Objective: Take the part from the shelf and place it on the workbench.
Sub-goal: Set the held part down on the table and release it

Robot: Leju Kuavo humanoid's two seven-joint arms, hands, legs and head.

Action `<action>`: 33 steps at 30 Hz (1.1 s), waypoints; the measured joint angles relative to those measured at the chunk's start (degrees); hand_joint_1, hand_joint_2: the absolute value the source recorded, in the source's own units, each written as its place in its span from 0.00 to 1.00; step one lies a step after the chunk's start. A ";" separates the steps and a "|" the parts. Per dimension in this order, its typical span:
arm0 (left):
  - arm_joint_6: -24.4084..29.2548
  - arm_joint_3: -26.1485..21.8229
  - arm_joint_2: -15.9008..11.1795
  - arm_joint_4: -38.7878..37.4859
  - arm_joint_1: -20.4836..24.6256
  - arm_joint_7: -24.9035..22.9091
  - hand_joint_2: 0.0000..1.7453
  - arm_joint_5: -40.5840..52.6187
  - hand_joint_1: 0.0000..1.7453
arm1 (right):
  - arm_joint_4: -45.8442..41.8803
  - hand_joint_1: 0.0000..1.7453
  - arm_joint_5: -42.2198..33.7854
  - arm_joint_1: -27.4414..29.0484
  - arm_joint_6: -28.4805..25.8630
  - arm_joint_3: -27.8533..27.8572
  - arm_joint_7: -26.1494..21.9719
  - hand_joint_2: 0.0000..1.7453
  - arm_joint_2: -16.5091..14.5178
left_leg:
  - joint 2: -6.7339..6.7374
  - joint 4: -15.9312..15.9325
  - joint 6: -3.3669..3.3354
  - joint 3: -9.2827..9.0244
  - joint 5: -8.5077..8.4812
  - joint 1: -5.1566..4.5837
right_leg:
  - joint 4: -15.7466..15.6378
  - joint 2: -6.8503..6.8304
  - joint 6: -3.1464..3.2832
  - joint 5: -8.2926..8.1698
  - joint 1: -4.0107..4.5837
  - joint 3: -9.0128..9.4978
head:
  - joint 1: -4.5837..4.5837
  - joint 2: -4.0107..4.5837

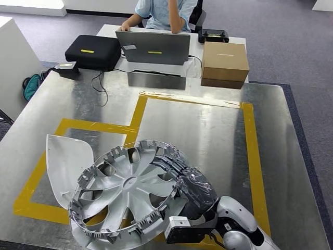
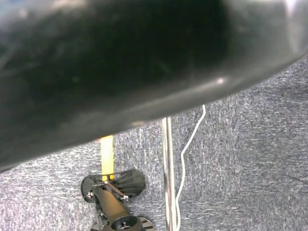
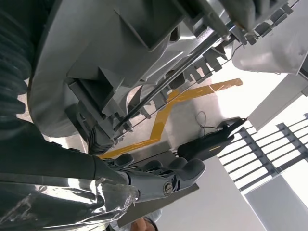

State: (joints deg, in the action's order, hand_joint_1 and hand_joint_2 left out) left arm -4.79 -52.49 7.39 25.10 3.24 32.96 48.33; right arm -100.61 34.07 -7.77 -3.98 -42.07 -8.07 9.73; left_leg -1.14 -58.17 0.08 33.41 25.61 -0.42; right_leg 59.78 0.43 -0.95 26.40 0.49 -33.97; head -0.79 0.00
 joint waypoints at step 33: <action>-3.11 -5.48 4.30 8.87 -6.74 -1.09 0.00 -1.44 0.00 | -23.70 0.00 23.37 17.39 -24.58 17.33 6.51 1.00 3.85 | -0.03 0.00 -0.07 0.05 0.30 -0.07 | -0.15 0.06 -0.14 0.20 -0.07 0.00 | 0.00 0.00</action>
State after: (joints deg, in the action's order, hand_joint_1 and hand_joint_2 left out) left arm -7.91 -57.97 11.69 33.96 -3.49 31.87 46.88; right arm -124.31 57.45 9.62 -28.55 -24.74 -1.55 13.58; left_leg -1.17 -58.18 0.01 33.46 25.91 -0.49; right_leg 59.63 0.48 -1.09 26.61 0.42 -33.97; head -0.79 0.00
